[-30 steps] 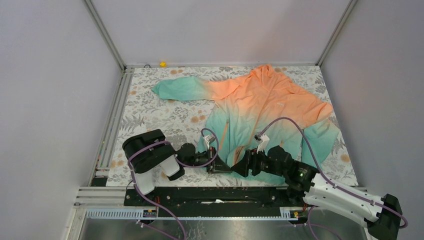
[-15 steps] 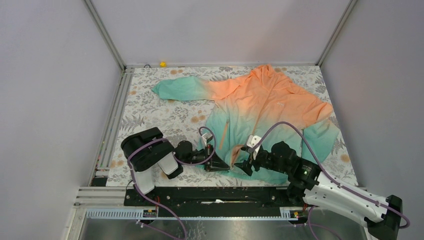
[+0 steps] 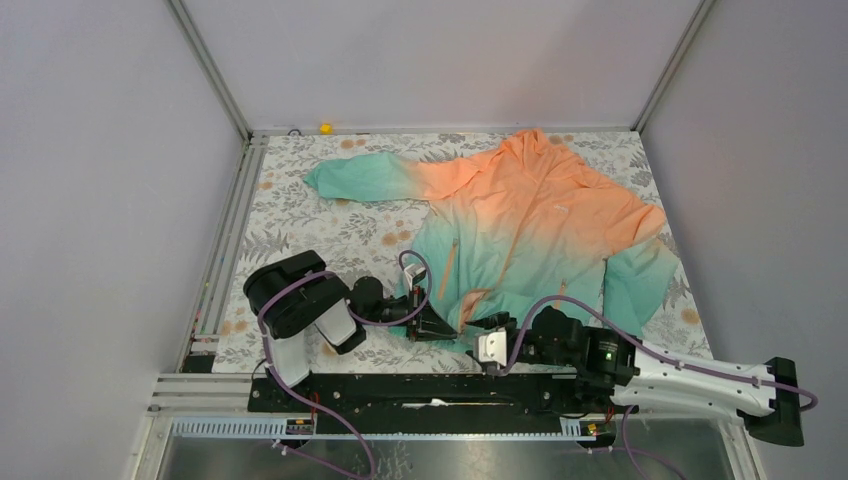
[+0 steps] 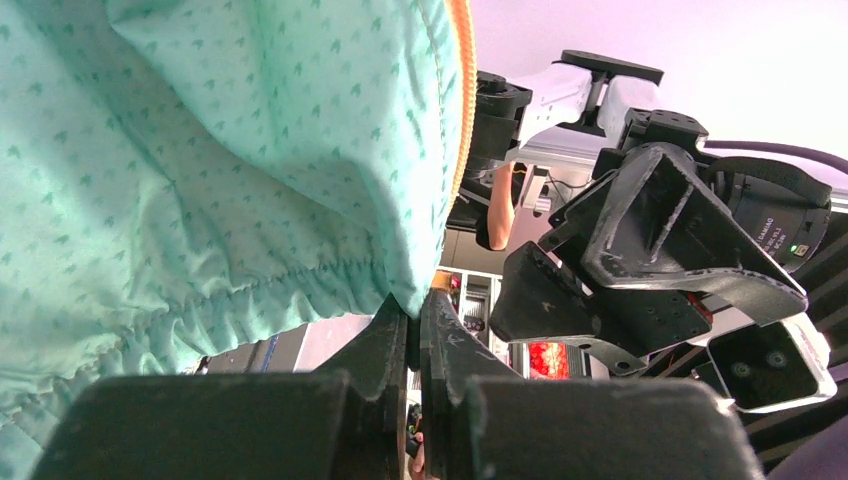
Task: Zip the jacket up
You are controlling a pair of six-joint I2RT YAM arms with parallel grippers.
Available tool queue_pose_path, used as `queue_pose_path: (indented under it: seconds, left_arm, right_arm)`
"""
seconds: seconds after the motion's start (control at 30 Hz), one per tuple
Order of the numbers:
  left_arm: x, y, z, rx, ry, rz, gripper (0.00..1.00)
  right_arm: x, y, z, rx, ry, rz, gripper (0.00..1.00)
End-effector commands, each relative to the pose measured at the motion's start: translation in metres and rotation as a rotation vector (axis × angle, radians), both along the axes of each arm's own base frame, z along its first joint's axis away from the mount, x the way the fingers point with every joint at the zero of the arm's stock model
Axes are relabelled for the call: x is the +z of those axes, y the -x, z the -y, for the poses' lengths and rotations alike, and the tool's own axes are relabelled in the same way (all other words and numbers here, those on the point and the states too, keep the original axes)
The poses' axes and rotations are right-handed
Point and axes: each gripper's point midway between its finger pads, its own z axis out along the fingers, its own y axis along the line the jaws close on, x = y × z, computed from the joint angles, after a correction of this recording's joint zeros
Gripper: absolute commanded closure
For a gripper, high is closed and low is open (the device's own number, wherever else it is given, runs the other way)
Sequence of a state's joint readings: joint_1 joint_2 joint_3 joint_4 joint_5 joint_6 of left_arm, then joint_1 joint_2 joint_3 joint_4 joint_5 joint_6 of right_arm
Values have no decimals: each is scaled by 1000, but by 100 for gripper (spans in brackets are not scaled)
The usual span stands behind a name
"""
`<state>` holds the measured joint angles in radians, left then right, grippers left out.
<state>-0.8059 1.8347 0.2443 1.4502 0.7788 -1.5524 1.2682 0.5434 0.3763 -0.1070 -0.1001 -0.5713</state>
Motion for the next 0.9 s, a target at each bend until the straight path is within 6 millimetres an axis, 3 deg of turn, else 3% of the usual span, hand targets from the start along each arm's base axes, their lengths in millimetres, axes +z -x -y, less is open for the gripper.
queue_pose_path:
  seconds: [0.0,0.23,0.87]
  left_arm:
    - [27,-1,3,-32,115,97,100]
    - [31,-2,3,-25,123,98,100]
    - [34,-1,1,-21,132,109,100]
  right_arm:
    - [-8,-13,-10,9,44,115,39]
    - [-13,-24,-14,-22,32,203,49]
    - [-27,-21,-16,-25,76,265,49]
